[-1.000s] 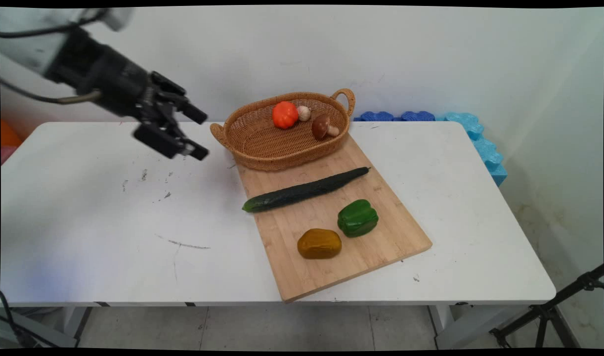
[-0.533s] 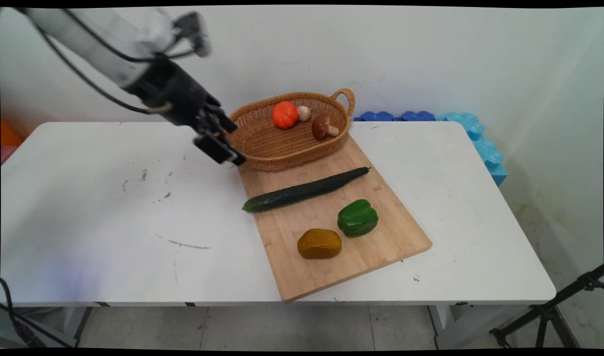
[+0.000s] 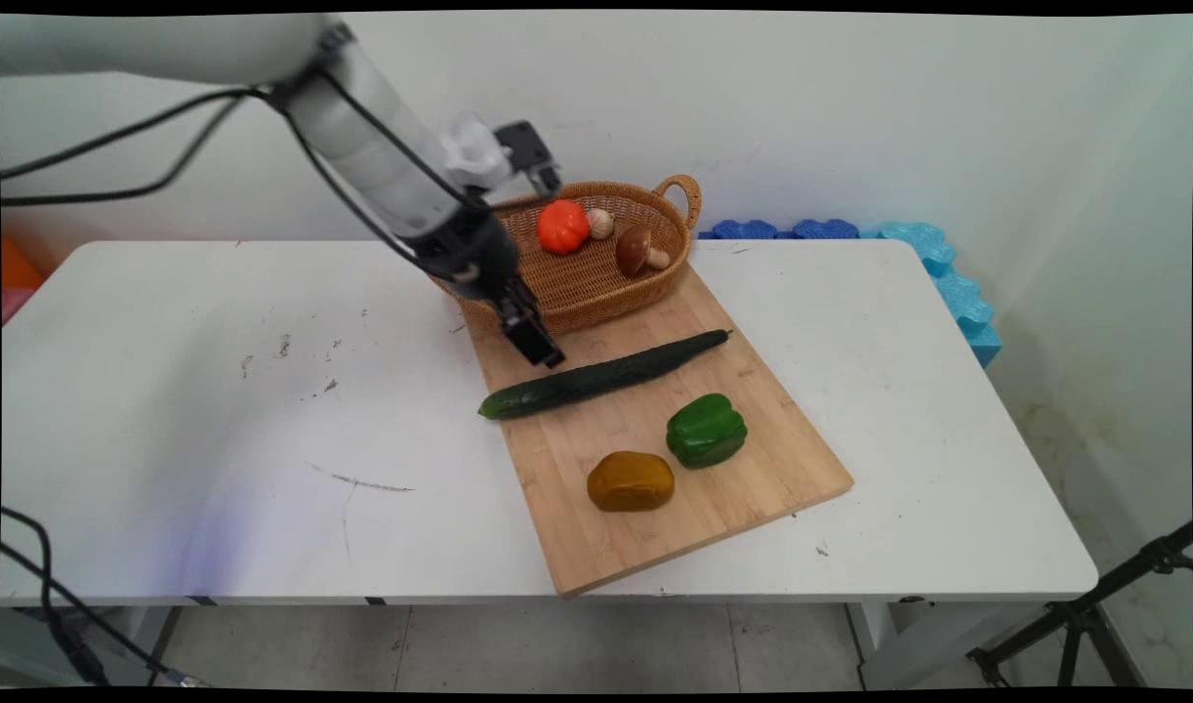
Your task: Pick up the cucumber from the cutting board
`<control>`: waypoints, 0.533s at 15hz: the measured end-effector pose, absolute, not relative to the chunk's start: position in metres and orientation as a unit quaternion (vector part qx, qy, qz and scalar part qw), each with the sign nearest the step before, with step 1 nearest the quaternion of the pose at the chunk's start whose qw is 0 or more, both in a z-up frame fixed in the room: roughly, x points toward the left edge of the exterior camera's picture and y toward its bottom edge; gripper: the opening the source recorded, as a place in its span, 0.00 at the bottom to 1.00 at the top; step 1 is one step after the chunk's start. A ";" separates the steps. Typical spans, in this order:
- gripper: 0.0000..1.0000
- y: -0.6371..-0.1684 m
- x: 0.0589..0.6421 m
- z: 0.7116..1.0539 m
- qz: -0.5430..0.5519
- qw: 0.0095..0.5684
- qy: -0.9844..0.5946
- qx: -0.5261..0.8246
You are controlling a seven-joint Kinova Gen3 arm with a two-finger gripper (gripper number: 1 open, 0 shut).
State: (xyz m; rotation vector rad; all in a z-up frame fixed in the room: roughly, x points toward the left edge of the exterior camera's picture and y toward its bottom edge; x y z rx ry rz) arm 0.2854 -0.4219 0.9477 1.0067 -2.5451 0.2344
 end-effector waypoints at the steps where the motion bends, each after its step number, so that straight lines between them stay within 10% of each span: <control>1: 1.00 -0.429 0.276 0.939 0.081 0.193 -0.909 0.361; 8: 1.00 -0.463 0.233 0.904 0.076 0.181 -0.910 0.366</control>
